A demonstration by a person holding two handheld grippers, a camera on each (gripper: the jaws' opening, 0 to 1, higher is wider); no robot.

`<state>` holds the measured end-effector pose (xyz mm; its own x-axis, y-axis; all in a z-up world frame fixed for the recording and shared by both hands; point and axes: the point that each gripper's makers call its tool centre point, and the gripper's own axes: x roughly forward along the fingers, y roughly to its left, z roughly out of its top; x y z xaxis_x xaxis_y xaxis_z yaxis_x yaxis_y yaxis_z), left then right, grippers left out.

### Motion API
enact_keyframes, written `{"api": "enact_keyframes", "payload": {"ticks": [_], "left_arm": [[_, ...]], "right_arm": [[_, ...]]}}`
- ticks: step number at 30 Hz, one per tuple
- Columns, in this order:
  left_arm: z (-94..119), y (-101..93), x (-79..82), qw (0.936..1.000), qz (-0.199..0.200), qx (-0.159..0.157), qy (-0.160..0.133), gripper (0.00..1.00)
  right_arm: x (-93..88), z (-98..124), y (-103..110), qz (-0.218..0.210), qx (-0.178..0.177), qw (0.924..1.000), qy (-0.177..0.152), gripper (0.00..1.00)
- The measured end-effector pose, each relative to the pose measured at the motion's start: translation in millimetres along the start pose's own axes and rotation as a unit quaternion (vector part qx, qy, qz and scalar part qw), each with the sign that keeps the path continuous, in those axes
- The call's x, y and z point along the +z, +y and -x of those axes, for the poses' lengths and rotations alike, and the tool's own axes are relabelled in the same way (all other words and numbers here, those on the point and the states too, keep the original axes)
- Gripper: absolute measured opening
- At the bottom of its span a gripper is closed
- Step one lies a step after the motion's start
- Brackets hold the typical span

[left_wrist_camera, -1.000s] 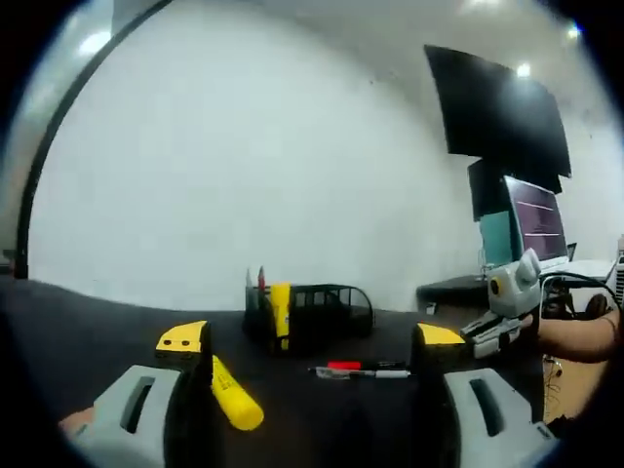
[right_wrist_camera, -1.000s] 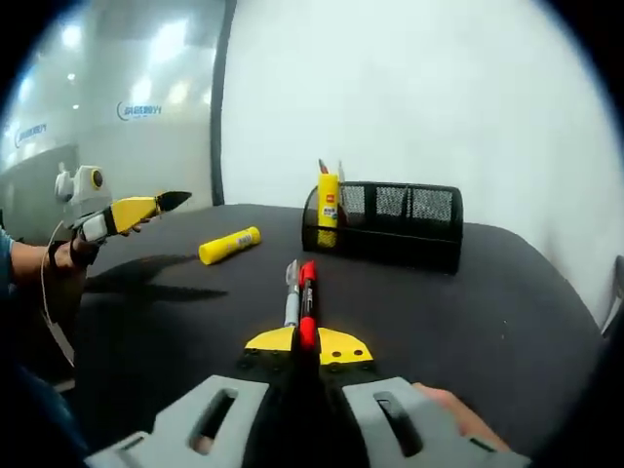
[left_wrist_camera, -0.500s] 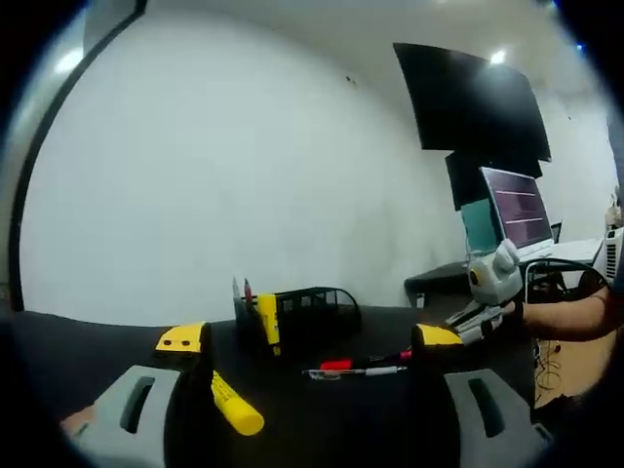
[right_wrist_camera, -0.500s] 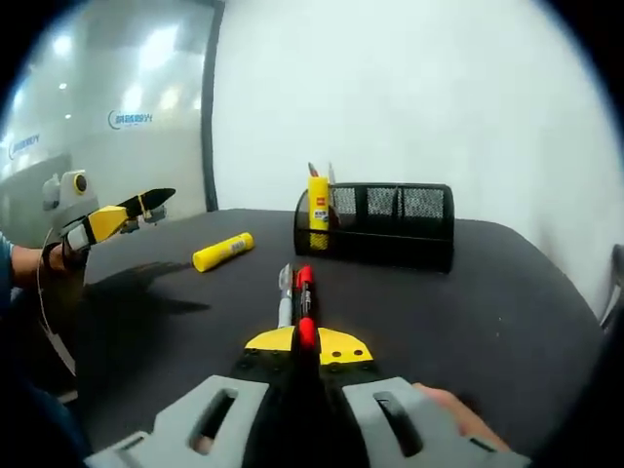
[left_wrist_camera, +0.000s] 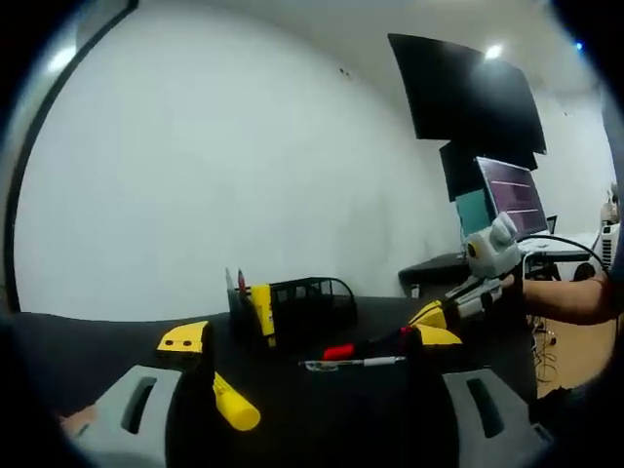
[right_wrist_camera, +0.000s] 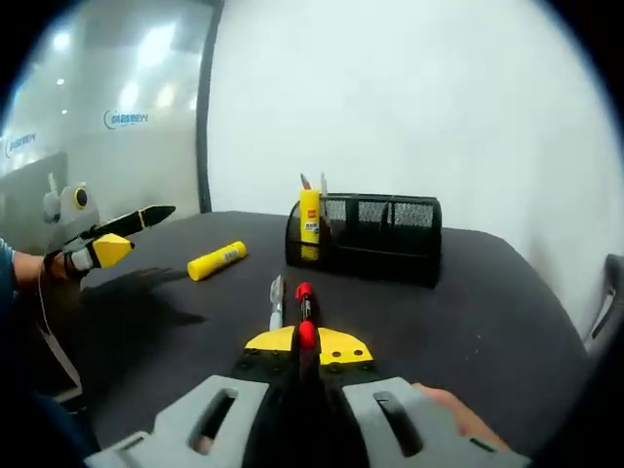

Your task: Pick up pens and glue sticks and place them into the holder.

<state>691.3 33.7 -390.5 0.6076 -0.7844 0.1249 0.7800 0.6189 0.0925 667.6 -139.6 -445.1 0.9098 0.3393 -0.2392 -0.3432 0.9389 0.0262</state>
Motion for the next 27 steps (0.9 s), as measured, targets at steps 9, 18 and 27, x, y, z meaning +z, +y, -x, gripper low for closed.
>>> {"api": "enact_keyframes", "payload": {"ticks": [9,18,27], "left_arm": [[-0.9,0.5,-5.6,1.0000,-0.003,0.002,0.008,0.80],[-0.8,0.6,-7.5,0.9999,-0.006,0.001,0.009,0.78],[-1.9,-0.2,-11.9,0.9998,-0.011,0.002,0.016,0.76]], "right_arm": [[17.5,3.0,-4.6,0.002,-0.006,0.9998,-0.020,0.04],[35.9,4.5,-8.3,0.001,-0.008,0.9988,-0.047,0.04],[56.0,8.2,-11.8,0.002,-0.018,0.9967,-0.079,0.04]]}}
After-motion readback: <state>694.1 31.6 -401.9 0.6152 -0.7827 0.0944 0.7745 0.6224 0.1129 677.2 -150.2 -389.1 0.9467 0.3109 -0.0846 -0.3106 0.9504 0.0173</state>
